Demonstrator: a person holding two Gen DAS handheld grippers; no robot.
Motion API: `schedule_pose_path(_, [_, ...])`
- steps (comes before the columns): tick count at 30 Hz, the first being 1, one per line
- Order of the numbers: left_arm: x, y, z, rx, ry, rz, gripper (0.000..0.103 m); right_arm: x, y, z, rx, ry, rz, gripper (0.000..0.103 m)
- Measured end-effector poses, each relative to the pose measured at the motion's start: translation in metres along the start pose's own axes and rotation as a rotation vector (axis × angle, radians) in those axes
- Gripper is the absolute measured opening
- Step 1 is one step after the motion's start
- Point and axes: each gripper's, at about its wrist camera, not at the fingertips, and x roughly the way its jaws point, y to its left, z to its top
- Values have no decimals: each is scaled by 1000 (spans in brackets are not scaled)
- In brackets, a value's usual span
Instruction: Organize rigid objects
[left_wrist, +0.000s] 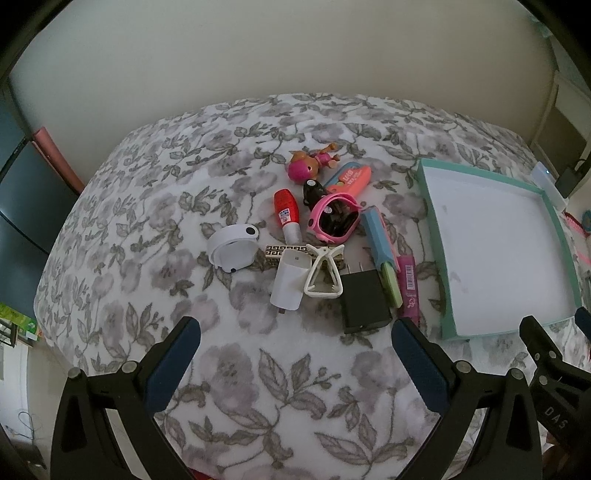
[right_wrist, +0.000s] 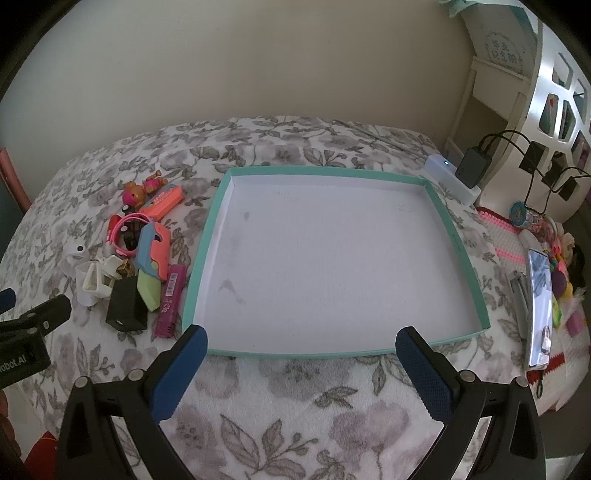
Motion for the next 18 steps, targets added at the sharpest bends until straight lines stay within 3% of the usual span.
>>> schedule_pose_path(18, [0, 1, 1, -3, 5, -5, 103, 0, 1, -1, -2, -4, -4, 103])
